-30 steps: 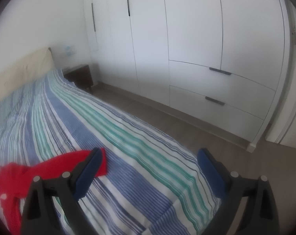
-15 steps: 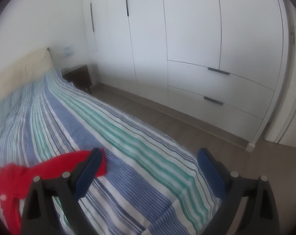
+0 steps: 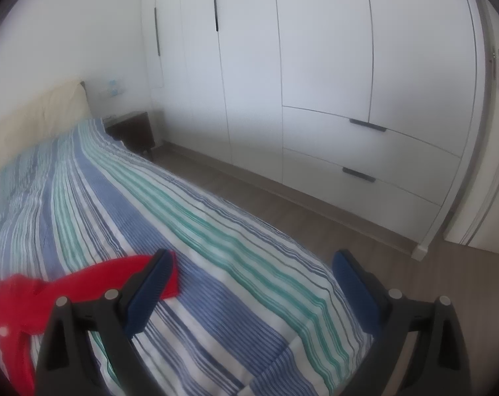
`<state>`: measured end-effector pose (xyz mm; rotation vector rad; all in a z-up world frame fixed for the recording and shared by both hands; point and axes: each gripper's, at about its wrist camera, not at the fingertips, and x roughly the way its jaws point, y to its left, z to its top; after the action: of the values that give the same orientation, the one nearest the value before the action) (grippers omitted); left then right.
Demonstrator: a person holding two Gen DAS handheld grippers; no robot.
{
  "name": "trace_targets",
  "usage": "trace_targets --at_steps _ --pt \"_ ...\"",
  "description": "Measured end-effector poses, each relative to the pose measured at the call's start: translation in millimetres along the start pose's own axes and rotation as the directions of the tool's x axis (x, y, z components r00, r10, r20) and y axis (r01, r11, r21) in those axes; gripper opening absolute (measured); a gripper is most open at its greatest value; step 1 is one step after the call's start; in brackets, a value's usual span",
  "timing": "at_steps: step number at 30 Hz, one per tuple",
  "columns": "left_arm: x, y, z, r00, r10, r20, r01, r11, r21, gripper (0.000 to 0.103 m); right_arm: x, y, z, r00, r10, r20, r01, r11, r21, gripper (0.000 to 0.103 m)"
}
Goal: Fold small clothes
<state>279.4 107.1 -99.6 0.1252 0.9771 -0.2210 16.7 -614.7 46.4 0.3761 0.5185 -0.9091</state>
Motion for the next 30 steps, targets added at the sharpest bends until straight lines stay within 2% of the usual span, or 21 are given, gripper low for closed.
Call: trace_targets --at_steps 30 --pt "0.1 -0.1 -0.3 1.0 0.0 0.0 0.0 1.0 0.0 0.103 2.7 -5.9 -1.5 1.0 0.004 -0.03 -0.004 1.0 0.028 0.096"
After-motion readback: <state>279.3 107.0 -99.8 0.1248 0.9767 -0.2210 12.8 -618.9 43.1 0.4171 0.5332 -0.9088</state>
